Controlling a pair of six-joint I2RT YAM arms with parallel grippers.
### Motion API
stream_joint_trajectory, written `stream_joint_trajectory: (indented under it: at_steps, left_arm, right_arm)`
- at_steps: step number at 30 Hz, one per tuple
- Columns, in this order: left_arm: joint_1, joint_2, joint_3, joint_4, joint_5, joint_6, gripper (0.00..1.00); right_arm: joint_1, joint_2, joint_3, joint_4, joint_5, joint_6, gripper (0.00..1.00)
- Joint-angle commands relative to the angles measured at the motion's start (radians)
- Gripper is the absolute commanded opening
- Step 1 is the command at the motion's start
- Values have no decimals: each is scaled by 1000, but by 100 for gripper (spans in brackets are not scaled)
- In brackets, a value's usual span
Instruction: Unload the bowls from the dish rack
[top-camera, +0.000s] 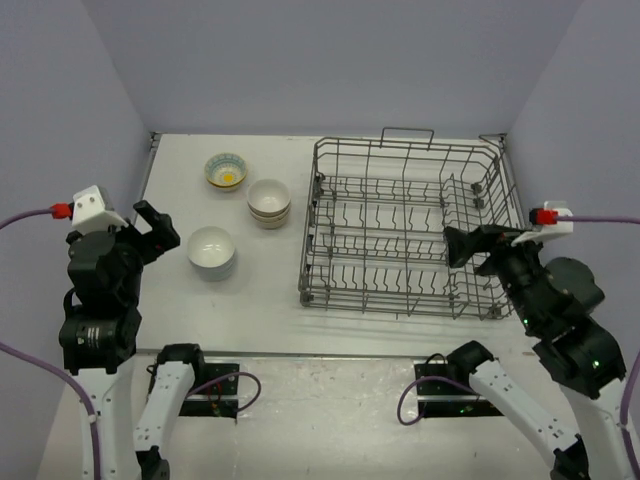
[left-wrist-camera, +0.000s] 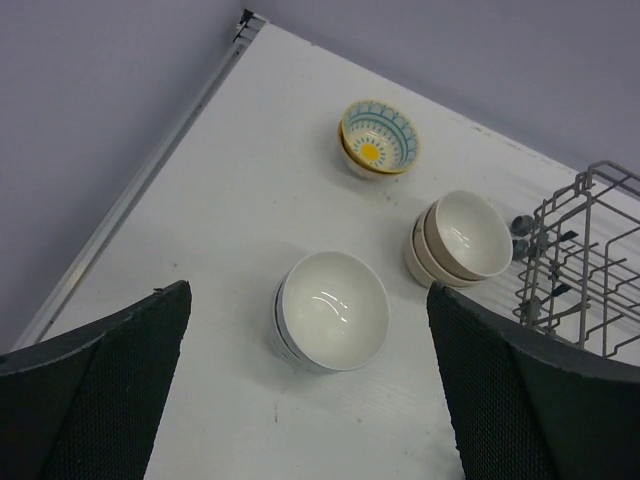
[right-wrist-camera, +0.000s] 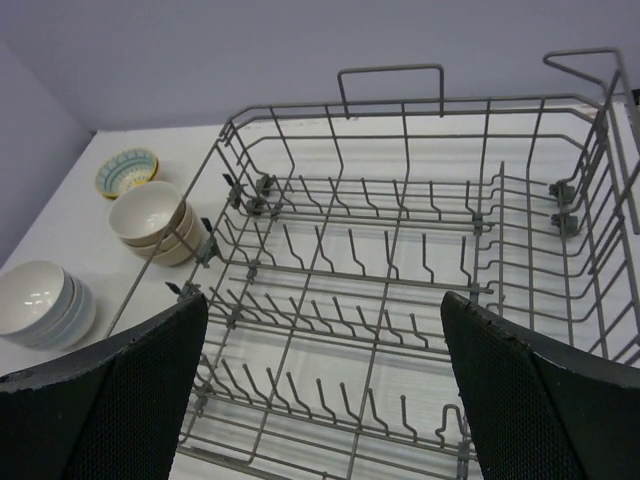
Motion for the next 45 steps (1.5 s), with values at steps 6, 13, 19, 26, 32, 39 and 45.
stream_joint_trajectory:
  at_steps: [6, 13, 19, 26, 32, 39, 45]
  left_arm:
    - [-192, -233, -231, 144, -135, 112, 100]
    - [-209, -309, -231, 112, -211, 104, 100]
    - [-209, -306, -222, 98, -255, 67, 100]
    - [-209, -290, -220, 95, -269, 60, 100]
    - [-209, -301, -220, 94, -284, 52, 100]
    - [-209, -307, -231, 115, -287, 47, 100]
    - [-209, -306, -242, 132, -283, 40, 100]
  right_arm:
    - [3, -209, 1, -149, 121, -49, 99]
    - [3, -346, -73, -169, 132, -37, 99]
    - [3, -389, -134, -100, 149, -58, 99]
    - [3, -373, -131, -92, 149, -52, 99]
    - [3, -370, -134, -99, 159, -46, 99]
    - [2, -369, -133, -102, 181, -49, 99]
    - [3, -369, -133, -103, 181, -40, 99]
